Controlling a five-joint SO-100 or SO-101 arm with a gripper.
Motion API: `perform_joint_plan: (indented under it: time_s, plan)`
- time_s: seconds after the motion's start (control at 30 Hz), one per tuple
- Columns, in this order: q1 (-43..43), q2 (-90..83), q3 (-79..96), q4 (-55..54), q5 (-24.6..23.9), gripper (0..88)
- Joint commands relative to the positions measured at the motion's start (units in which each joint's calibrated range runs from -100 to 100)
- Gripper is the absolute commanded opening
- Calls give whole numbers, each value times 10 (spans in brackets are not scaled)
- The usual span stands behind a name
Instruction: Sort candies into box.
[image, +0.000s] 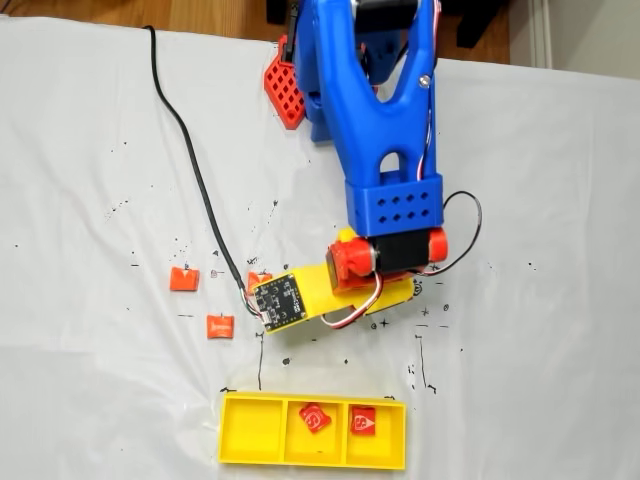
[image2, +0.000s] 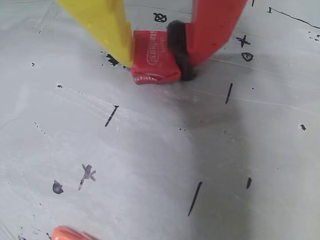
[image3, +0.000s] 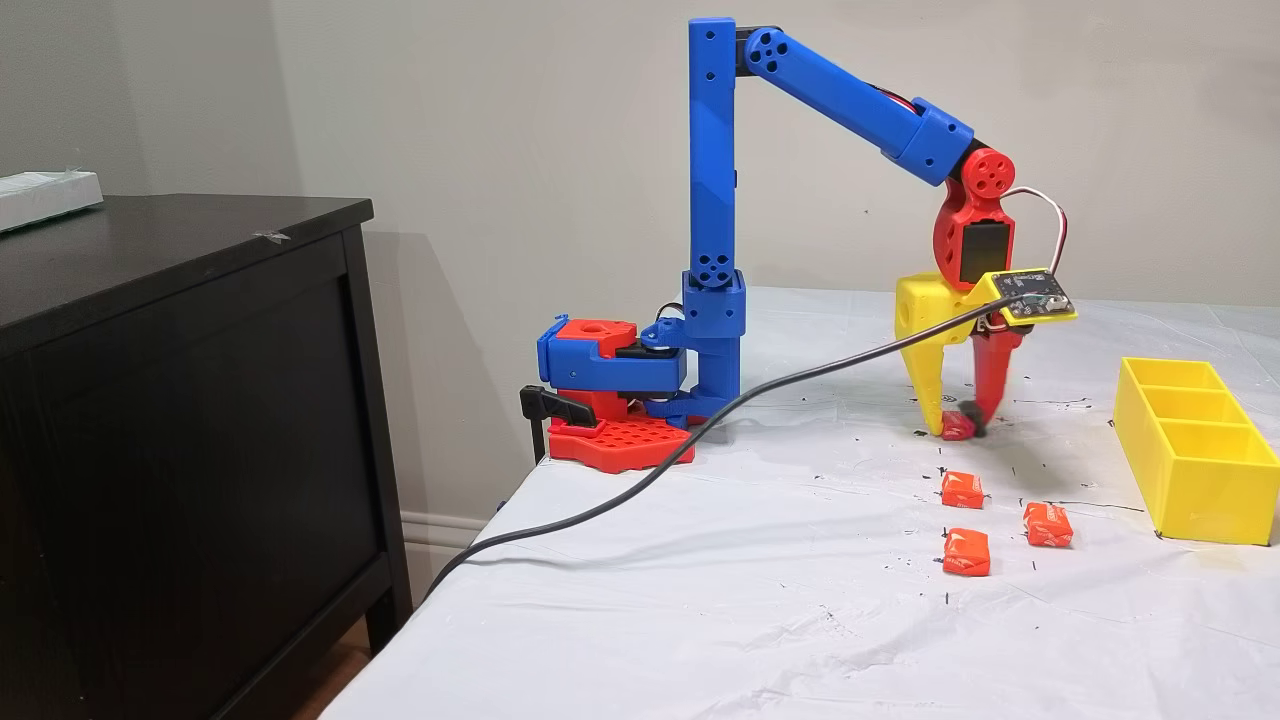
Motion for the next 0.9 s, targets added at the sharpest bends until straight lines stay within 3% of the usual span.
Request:
perform_joint_plan:
  time_s: [0.0,0.43,0.87]
  plan:
    - [5,-40,-5,6,4,2]
    - [99,-142,-173,66,15,2]
    - [211,-10,-403,33,17,2]
